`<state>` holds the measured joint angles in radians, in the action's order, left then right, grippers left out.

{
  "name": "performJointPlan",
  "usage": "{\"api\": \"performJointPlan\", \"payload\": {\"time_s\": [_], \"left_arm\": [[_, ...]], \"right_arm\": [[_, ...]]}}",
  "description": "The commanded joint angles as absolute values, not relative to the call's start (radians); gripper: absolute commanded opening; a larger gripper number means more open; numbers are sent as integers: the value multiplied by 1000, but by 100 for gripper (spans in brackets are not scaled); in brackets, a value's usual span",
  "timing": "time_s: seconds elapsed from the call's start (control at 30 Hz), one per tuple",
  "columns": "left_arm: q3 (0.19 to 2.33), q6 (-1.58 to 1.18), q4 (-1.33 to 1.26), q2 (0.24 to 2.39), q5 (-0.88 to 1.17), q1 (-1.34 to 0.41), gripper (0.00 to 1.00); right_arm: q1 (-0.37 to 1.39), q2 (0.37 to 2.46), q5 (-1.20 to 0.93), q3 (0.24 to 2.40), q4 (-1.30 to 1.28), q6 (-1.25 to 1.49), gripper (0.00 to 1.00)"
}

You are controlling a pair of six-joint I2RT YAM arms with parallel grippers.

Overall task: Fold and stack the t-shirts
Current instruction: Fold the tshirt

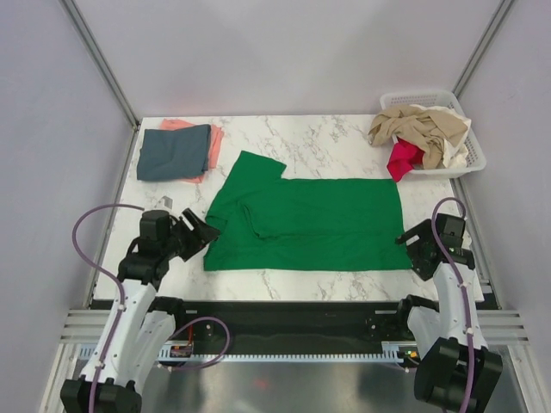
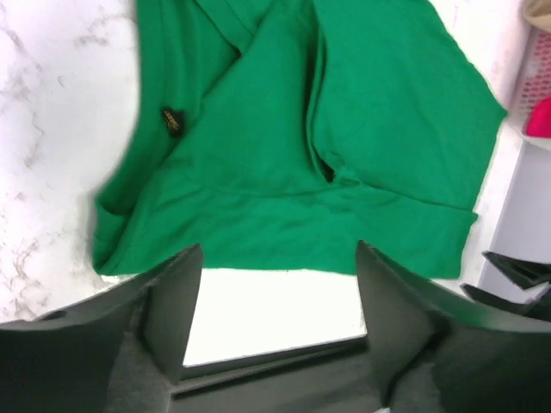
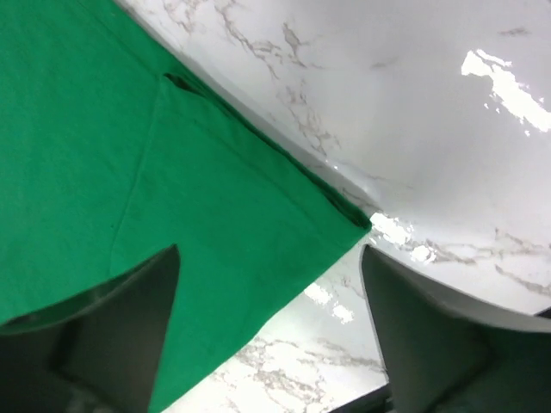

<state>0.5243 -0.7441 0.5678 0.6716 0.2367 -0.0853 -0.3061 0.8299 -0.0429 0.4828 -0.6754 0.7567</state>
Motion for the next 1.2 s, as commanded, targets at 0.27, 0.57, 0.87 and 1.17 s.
{"api": "performJointPlan", "payload": {"time_s": [0.27,0.57,0.87,1.17], "left_arm": [[877,-536,557,933,268,-89,96],[1501,-296,512,1772,179,-90,71],[1934,-249,512,2236,305,-120,69],[2164,-218,541,2467,261,-159,70]], "right_arm": [[-333,807,-106,640,-685,665,98],[-328,868,-294,727,-609,508,98],[-285,831,-512,759,-609,483,98],[-212,776,-520,801,-621,497,98]]}}
